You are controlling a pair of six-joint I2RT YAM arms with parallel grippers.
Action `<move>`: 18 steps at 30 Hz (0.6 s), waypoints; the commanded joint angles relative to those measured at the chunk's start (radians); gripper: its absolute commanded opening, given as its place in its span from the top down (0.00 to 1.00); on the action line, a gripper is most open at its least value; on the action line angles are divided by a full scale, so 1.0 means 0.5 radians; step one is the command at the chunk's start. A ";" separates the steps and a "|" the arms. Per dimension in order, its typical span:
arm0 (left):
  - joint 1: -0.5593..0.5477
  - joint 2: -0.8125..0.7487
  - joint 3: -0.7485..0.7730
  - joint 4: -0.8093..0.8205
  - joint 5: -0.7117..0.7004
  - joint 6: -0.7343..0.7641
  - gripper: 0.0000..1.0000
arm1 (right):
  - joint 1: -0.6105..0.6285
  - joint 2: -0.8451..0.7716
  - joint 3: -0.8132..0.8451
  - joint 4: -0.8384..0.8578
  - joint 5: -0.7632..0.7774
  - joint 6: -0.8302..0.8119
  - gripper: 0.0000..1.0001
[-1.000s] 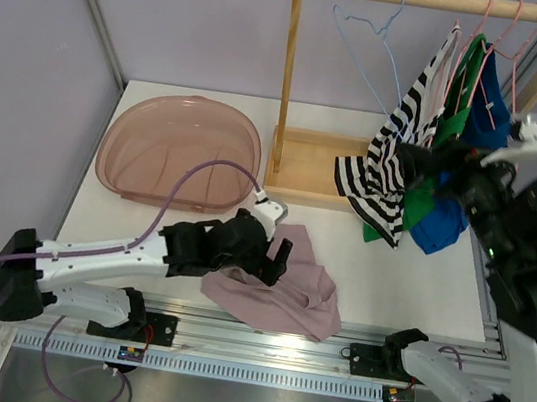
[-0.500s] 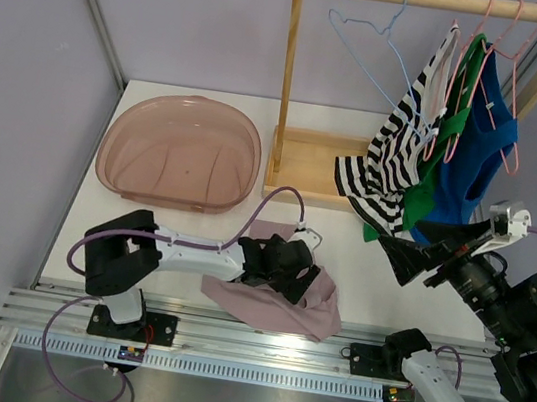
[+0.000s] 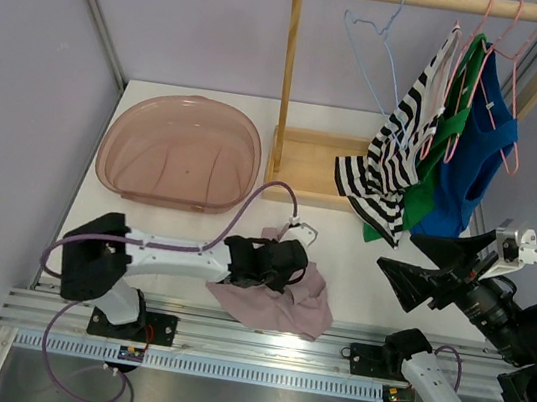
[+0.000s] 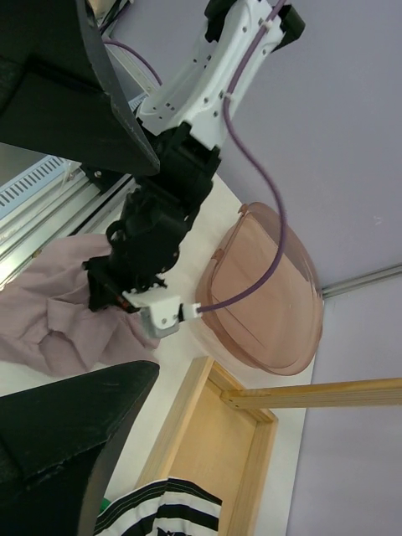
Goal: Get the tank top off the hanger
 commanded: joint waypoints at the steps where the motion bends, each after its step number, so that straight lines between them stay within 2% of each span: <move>1: -0.015 -0.363 0.229 -0.336 -0.359 0.018 1.00 | -0.009 -0.011 -0.008 0.019 -0.028 -0.004 0.00; 6: 0.028 -0.508 0.731 -0.769 -0.791 0.125 1.00 | -0.009 -0.005 -0.020 0.019 0.002 -0.020 0.01; 10: 0.163 -0.569 1.136 -1.067 -0.940 0.239 1.00 | -0.006 0.022 0.004 -0.015 0.060 -0.050 0.01; 13: 0.426 -0.585 1.397 -1.159 -0.897 0.340 1.00 | -0.009 0.044 0.035 -0.052 0.155 -0.047 0.01; 14: 0.612 -0.588 1.456 -1.172 -0.873 0.380 1.00 | -0.009 0.053 0.047 -0.061 0.198 -0.032 0.01; 18: 1.086 -0.557 1.603 -1.139 -0.505 0.502 1.00 | -0.009 0.102 0.103 -0.101 0.508 0.017 0.01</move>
